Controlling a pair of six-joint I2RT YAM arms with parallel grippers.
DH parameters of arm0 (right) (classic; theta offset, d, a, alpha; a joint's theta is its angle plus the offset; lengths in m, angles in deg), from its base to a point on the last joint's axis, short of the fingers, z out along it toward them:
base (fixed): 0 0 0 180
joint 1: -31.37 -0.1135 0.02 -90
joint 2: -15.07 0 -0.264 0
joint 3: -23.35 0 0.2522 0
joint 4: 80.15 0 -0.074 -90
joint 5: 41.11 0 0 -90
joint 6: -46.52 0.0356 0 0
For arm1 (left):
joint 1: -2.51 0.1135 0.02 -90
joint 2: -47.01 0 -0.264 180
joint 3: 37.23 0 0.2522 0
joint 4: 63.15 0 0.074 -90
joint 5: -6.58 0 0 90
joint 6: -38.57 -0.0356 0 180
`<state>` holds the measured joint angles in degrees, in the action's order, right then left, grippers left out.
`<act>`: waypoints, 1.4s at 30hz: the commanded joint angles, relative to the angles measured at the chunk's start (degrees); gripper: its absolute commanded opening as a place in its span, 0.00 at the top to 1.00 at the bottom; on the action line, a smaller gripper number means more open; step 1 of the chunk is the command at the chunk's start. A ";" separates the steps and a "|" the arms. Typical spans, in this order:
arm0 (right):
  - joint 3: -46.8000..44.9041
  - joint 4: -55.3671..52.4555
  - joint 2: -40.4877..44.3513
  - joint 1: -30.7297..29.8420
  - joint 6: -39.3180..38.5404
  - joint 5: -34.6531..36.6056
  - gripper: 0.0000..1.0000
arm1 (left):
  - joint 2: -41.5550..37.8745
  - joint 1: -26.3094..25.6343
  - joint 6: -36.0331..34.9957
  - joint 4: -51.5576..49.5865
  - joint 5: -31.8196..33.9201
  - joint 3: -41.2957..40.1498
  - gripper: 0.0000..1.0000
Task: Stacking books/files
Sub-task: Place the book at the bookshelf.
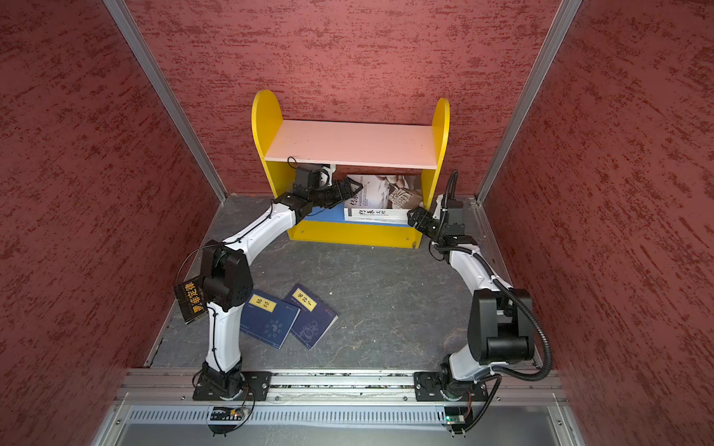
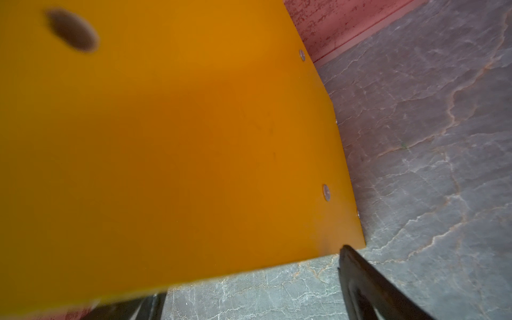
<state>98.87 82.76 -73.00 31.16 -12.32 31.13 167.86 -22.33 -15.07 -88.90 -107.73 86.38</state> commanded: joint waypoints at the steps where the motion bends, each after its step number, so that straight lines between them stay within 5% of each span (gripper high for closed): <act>1: -0.58 -0.18 2.42 -0.06 -0.92 1.06 0.06 | 1.74 -0.56 -0.70 0.84 -5.92 2.57 0.05; 6: -0.67 -0.05 2.70 -0.06 -0.62 1.40 0.05 | 1.54 -0.48 1.09 2.96 -7.46 2.11 0.15; 17: -3.04 1.79 4.35 0.03 1.73 2.01 0.05 | -2.29 0.06 5.92 9.87 -9.77 -6.15 0.68; 26: -3.51 2.98 6.98 0.03 3.54 1.72 0.05 | -2.95 0.76 7.46 11.25 -12.25 -7.53 0.93; 34: -4.96 3.70 8.46 0.02 4.97 1.68 0.03 | -3.50 2.42 9.40 13.63 -15.51 -9.75 0.99; 42: -5.67 3.77 8.99 0.03 5.58 1.77 0.02 | -2.02 2.68 9.85 14.05 -16.99 -8.63 0.90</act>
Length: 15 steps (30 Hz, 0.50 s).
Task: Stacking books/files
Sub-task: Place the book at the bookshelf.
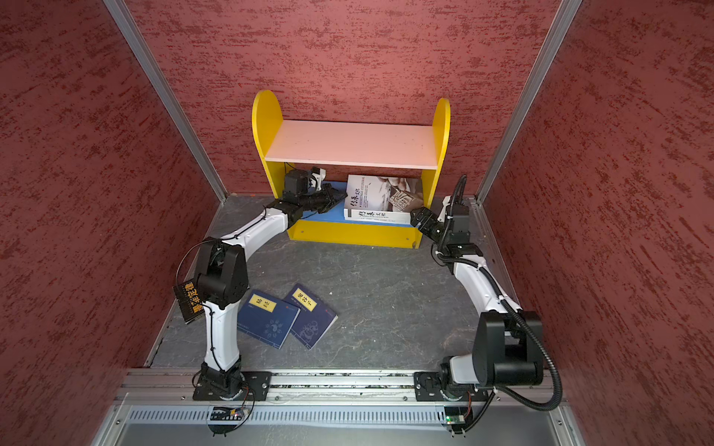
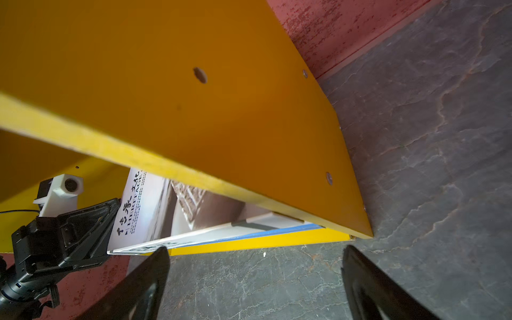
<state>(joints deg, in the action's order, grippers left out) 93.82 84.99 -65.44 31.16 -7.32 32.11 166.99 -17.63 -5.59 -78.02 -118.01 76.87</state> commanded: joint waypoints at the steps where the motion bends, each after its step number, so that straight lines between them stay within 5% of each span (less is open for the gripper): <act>1: -0.72 1.60 1.55 0.03 0.60 0.78 0.02 | -0.64 -2.02 0.38 2.89 -6.84 1.74 0.90; 15: -1.69 0.75 2.61 0.04 0.16 2.01 0.02 | 2.62 -2.47 1.44 2.01 -6.42 5.76 0.90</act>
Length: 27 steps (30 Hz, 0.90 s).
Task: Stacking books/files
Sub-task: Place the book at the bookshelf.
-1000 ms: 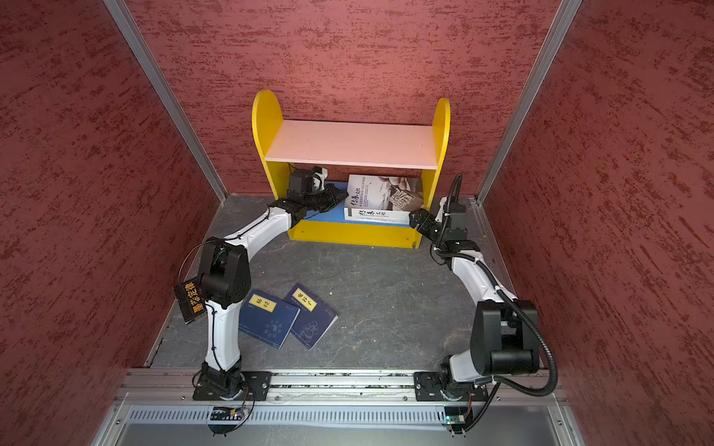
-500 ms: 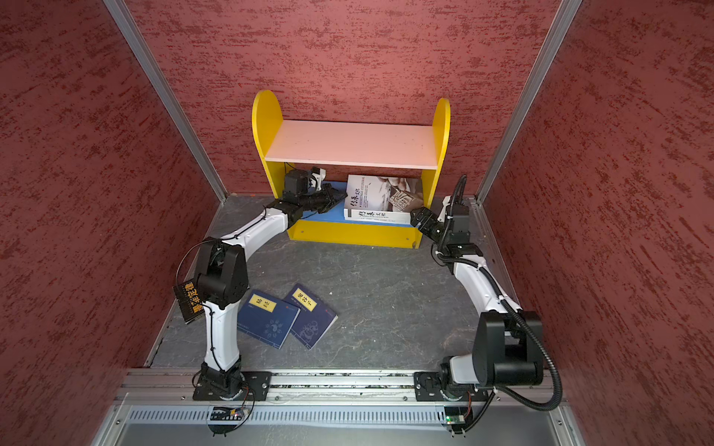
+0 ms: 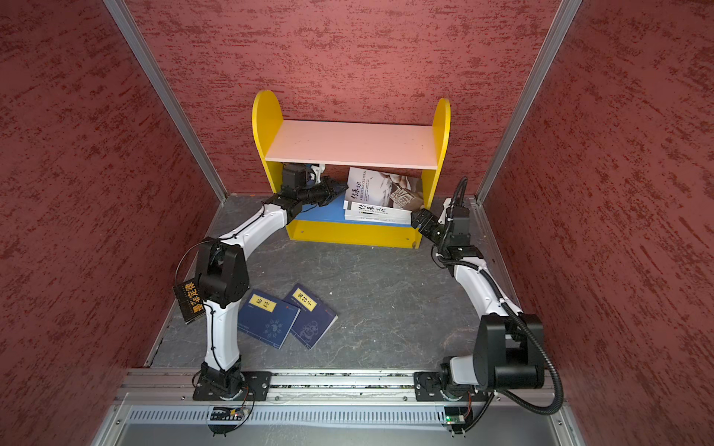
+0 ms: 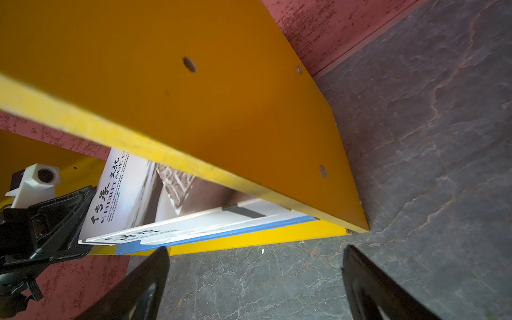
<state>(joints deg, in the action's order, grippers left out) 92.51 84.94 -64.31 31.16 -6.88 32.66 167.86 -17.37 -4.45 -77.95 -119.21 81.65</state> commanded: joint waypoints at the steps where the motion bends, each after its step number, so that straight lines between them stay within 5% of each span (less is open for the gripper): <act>1: -0.29 0.80 1.45 0.03 -0.38 1.50 0.02 | 1.87 -2.80 0.24 1.67 -5.04 0.82 0.90; 22: 0.15 0.09 1.06 0.03 -1.09 1.38 0.02 | 3.95 -2.94 0.43 -2.67 -1.75 1.49 0.66; 27: 0.22 0.07 1.21 0.03 -1.20 1.42 0.02 | 3.02 -2.75 -0.03 -2.98 -0.88 0.93 0.48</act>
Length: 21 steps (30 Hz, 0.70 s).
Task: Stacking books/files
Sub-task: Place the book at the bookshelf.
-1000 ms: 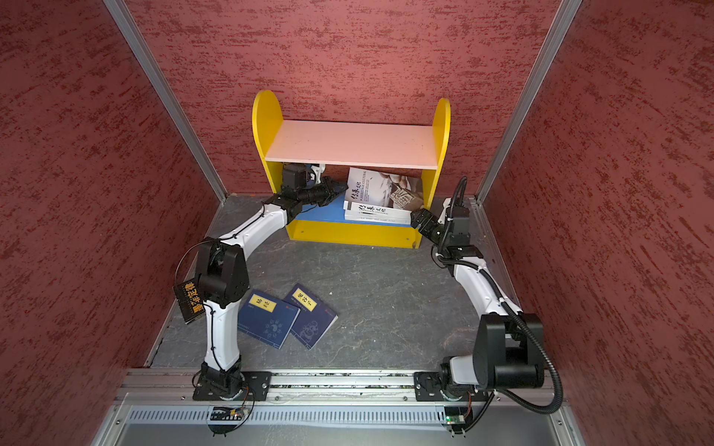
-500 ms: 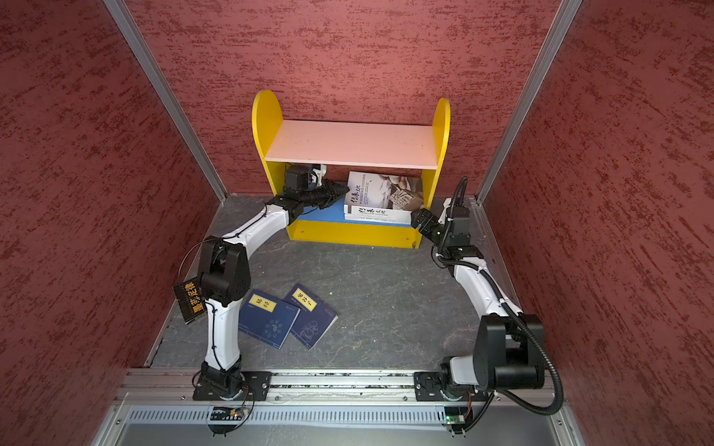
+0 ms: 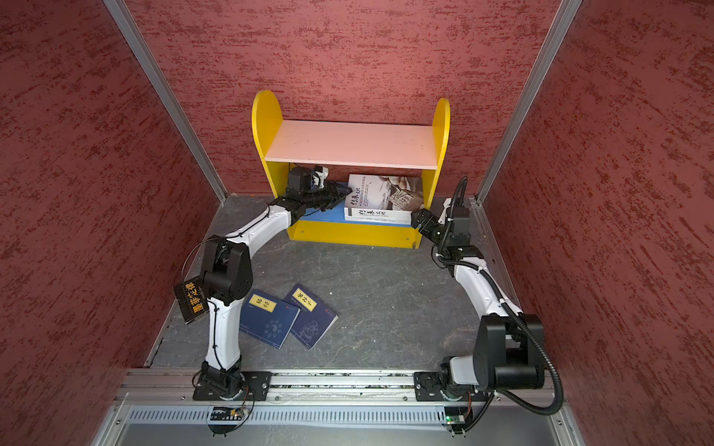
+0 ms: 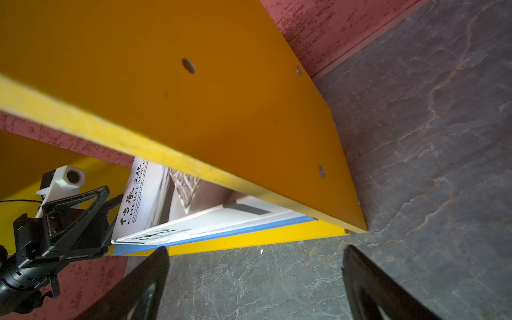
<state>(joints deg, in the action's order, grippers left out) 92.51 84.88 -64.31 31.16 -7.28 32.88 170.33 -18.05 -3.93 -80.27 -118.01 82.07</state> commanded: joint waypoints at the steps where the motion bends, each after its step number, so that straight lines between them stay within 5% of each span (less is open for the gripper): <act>1: 0.15 0.15 1.25 0.03 -0.79 1.16 0.01 | 0.17 -2.04 -0.71 -0.76 -1.77 0.23 0.44; 11: -0.29 -0.02 3.16 0.03 -0.77 2.38 0.01 | -8.55 -1.72 -7.36 -5.36 4.54 -6.04 0.01; 21: -4.23 -1.02 8.78 0.08 0.97 1.68 0.01 | -20.60 -3.75 -8.63 -9.22 9.26 -21.19 0.01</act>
<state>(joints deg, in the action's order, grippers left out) 89.51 84.07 -57.88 31.16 -7.03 33.95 152.91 -20.91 -11.71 -87.83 -111.60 64.17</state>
